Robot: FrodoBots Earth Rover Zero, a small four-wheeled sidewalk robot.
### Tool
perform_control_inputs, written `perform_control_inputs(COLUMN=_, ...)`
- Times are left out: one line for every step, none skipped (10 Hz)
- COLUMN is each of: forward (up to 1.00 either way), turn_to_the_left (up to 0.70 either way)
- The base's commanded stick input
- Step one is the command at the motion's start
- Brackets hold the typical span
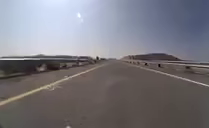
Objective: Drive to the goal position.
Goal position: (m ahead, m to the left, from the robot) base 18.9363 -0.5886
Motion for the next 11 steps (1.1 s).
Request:
perform_control_inputs(forward=1.0, turn_to_the_left=0.0)
perform_control_inputs(forward=1.0, turn_to_the_left=0.0)
perform_control_inputs(forward=1.0, turn_to_the_left=0.0)
perform_control_inputs(forward=1.0, turn_to_the_left=0.0)
perform_control_inputs(forward=1.0, turn_to_the_left=0.0)
perform_control_inputs(forward=1.0, turn_to_the_left=0.0)
perform_control_inputs(forward=1.0, turn_to_the_left=0.0)
perform_control_inputs(forward=1.0, turn_to_the_left=0.0)
perform_control_inputs(forward=1.0, turn_to_the_left=0.0)
perform_control_inputs(forward=1.0, turn_to_the_left=0.0)
perform_control_inputs(forward=1.0, turn_to_the_left=0.0)
